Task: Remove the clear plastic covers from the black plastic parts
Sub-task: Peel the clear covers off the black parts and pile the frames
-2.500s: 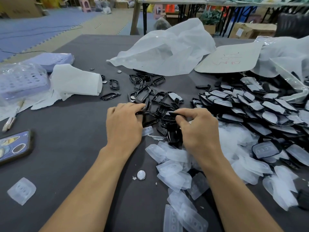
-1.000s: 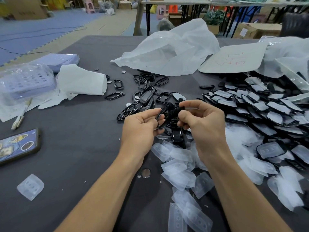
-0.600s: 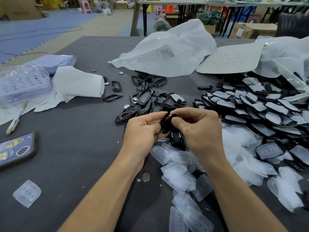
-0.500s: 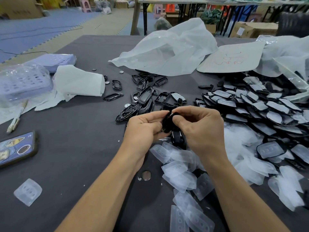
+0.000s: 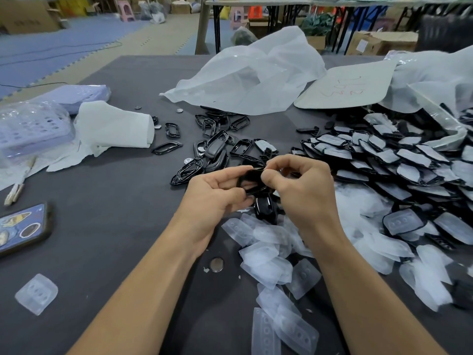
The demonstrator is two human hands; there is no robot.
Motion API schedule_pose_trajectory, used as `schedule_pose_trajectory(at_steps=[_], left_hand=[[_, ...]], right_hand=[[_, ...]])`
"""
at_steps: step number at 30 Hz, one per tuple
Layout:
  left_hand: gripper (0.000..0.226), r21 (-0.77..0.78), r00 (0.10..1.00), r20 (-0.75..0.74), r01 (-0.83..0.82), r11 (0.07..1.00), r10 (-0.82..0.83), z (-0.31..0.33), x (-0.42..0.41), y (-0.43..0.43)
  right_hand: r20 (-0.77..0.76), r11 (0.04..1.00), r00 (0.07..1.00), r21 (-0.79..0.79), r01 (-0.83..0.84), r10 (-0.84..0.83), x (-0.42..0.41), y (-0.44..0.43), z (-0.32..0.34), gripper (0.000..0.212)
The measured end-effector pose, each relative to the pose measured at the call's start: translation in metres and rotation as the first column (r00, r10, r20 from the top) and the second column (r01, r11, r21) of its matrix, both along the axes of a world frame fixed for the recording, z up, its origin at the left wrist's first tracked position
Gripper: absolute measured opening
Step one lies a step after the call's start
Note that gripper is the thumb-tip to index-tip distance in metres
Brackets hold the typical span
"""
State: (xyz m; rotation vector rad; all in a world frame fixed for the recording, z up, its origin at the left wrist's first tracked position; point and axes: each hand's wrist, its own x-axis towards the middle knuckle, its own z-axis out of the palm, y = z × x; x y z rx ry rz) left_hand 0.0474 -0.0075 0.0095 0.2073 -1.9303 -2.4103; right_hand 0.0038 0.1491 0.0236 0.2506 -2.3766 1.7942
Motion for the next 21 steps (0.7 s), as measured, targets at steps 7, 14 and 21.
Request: schedule_pose_trajectory(at_steps=[7,14,21], left_hand=[[0.057,-0.109,0.997,-0.007,0.076,0.991,-0.077,0.003,0.003,0.001],[0.041,-0.080,0.999,-0.005,-0.045,0.996,0.045,0.007,0.005,0.010],[0.046,-0.072,0.984,0.003,-0.176,0.982,0.177,0.006,0.002,0.006]], right_hand=[[-0.103,0.985,0.995,0.172,0.013,0.004,0.005,0.001,0.002,0.017],[-0.145,0.977,0.986,0.186,0.109,-0.082,0.009,-0.005,0.002,0.015],[0.120,0.999,0.993,0.042,-0.017,0.012,0.008,-0.014,-0.001,0.021]])
